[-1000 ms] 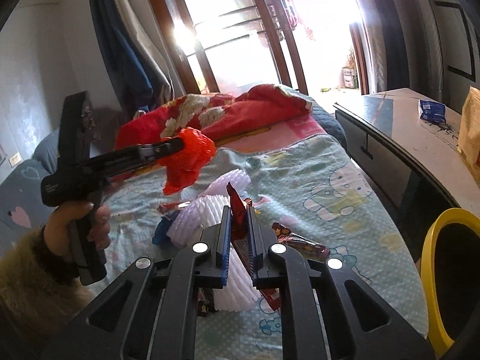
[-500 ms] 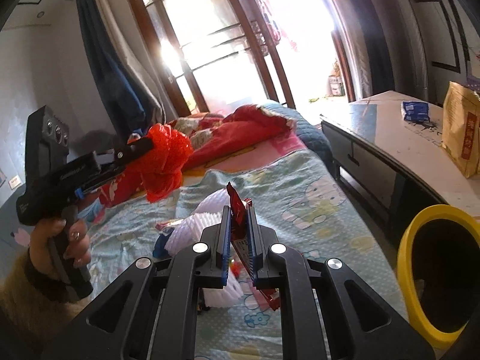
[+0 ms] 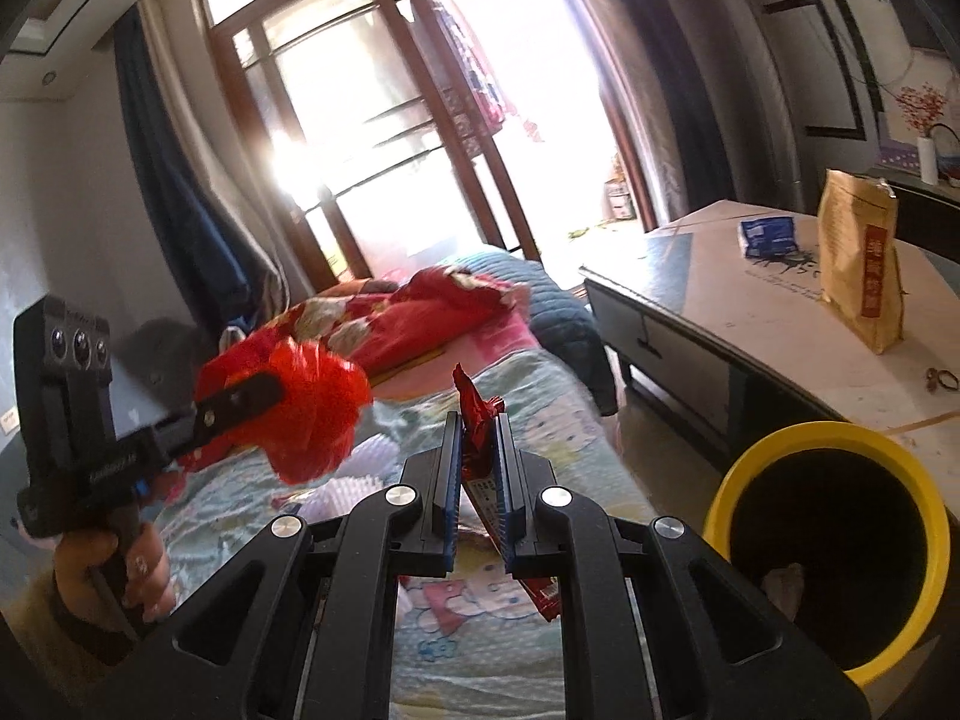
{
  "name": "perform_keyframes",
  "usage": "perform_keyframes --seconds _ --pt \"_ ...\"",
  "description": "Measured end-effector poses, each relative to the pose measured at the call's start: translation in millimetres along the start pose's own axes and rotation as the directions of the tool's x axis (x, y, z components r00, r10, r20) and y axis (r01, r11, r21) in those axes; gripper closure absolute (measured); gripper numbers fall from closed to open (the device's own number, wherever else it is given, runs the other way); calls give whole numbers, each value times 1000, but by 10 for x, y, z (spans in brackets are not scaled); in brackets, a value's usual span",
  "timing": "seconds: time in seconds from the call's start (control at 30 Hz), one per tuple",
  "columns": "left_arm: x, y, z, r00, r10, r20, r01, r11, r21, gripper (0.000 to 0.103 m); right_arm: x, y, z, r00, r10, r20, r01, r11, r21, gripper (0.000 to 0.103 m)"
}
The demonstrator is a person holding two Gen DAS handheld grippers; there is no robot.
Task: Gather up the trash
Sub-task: 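Carry the red bag and red wrapper strip in both tools over the bin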
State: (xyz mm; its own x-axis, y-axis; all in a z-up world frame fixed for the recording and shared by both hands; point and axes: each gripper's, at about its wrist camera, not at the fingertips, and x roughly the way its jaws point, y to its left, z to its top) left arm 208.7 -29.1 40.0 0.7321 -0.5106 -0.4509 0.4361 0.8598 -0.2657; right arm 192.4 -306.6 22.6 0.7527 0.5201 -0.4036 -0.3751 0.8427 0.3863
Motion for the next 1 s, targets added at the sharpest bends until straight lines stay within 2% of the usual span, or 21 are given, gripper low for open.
perform_keyframes --seconds 0.43,1.0 --pt "363 -498 -97 996 -65 -63 70 994 80 89 -258 -633 107 993 -99 59 93 990 110 93" --pt "845 -1028 -179 982 -140 -127 158 977 147 89 -487 -1268 32 975 -208 77 185 955 233 93"
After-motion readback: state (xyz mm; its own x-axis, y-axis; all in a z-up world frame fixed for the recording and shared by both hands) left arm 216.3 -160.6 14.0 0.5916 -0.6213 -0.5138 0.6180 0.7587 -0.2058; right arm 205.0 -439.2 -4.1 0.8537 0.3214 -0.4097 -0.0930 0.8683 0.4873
